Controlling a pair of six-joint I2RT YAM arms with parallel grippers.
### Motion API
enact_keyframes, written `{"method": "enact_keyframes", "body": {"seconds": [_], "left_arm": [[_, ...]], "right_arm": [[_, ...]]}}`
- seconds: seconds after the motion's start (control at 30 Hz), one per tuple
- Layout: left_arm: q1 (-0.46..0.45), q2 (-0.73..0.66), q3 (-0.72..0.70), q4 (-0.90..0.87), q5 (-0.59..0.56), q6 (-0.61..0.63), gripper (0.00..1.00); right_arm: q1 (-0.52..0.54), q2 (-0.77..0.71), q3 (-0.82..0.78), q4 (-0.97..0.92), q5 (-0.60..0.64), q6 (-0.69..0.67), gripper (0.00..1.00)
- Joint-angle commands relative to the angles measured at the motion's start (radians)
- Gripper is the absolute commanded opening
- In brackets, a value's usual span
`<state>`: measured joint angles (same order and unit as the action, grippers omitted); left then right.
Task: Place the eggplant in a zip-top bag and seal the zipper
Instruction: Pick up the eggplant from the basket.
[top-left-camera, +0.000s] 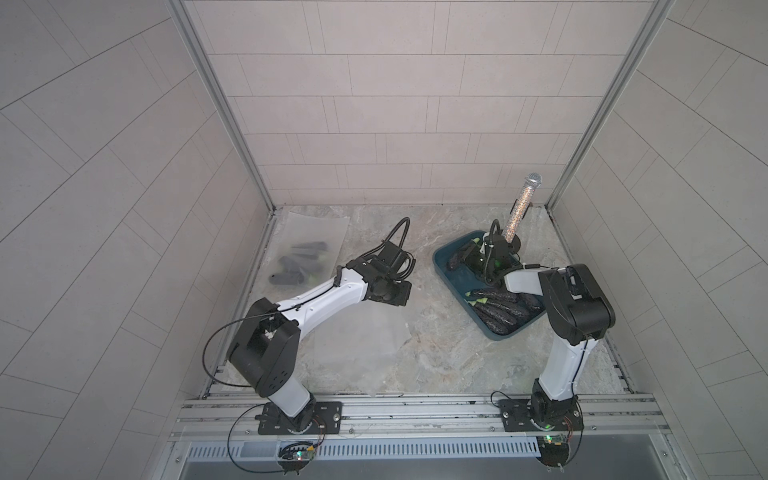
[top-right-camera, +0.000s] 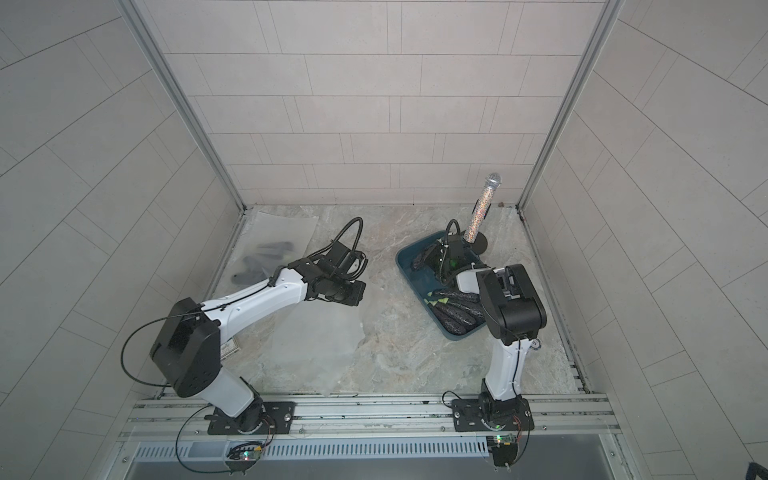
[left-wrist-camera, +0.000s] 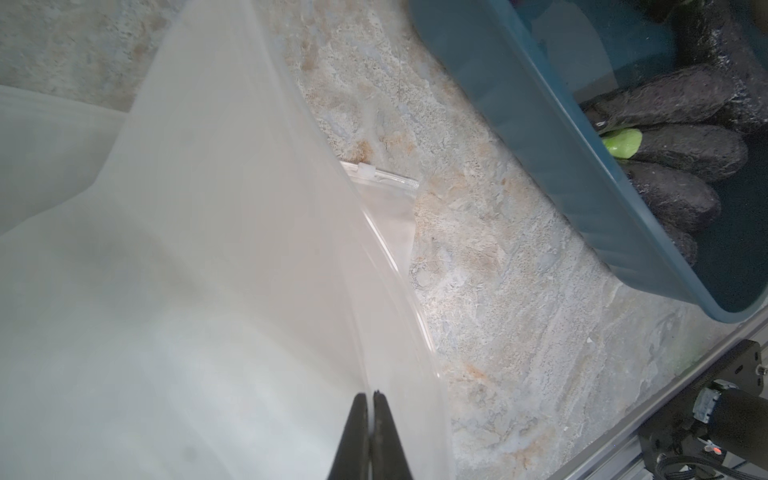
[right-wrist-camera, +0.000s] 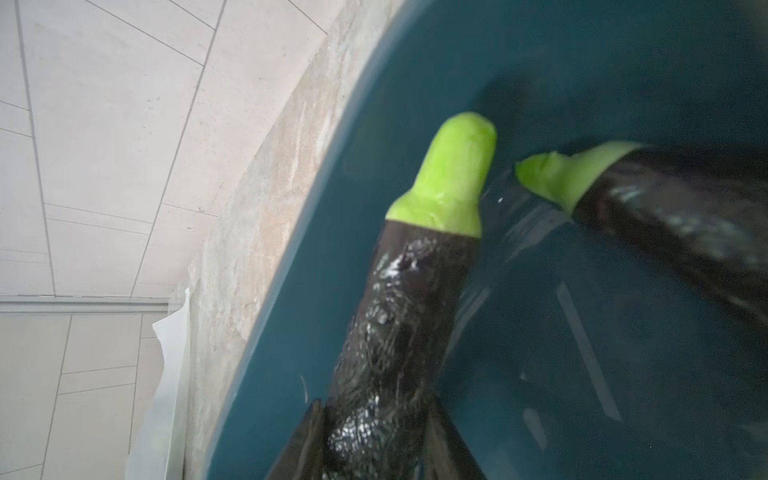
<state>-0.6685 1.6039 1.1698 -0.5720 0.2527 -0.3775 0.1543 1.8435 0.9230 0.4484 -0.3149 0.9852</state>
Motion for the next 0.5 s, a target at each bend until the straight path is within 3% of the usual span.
{"method": "enact_keyframes", "body": {"seconds": [0.0, 0.2, 0.47], "left_arm": [[0.01, -0.046, -0.016, 0.016, 0.022, -0.013, 0.0], [0.029, -0.057, -0.031, 0.029, 0.054, -0.026, 0.0], [0.056, -0.081, -0.058, 0.073, 0.137, -0.058, 0.0]], "right_arm": [[0.005, -0.098, -0.015, -0.02, 0.002, -0.037, 0.25], [0.05, -0.248, -0.04, -0.086, 0.007, -0.115, 0.25], [0.238, -0.494, -0.12, -0.086, 0.039, -0.235, 0.24]]}}
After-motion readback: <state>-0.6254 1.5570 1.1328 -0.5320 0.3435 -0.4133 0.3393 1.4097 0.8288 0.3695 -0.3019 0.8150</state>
